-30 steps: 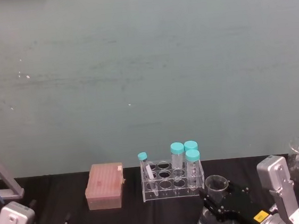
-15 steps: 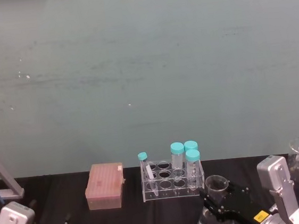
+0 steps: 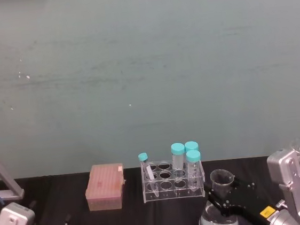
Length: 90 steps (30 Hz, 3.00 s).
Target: Pick up the beaker with the right gripper, shake it three times, and then put it down.
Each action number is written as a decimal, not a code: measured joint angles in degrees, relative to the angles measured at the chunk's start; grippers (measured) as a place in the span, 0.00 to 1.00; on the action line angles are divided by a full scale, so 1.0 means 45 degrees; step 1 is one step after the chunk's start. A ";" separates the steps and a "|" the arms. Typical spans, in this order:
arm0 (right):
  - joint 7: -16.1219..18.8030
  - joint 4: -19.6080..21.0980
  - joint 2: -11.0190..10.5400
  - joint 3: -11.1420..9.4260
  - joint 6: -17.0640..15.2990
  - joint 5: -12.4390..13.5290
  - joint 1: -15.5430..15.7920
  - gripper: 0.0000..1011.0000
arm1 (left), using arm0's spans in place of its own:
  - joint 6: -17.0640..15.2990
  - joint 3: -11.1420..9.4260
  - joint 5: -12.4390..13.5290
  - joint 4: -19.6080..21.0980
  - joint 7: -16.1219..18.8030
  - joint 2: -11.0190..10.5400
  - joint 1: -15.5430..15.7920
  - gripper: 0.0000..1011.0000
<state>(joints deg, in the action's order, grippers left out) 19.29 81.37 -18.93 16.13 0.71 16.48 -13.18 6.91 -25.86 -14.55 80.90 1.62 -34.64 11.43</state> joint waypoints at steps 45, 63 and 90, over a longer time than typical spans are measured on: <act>0.0063 0.0782 0.1265 -0.1795 -0.2620 0.6296 0.0620 0.44 | 0.0001 0.0000 0.0000 0.0000 0.0000 0.0000 -0.0001 0.99; -0.2394 0.0736 -0.2999 0.1518 0.3570 -0.8142 -0.1050 0.44 | 0.0001 0.0000 -0.0001 0.0000 0.0000 0.0000 0.0000 0.99; 0.0184 0.0658 -0.1005 -0.0198 0.1906 -0.3075 -0.0229 0.44 | 0.0000 0.0001 -0.0001 0.0000 0.0000 0.0000 0.0000 0.99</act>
<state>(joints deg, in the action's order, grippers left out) 20.11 84.33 -23.45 15.24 9.29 2.64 -14.21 6.91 -25.86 -14.55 80.90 1.62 -34.65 11.43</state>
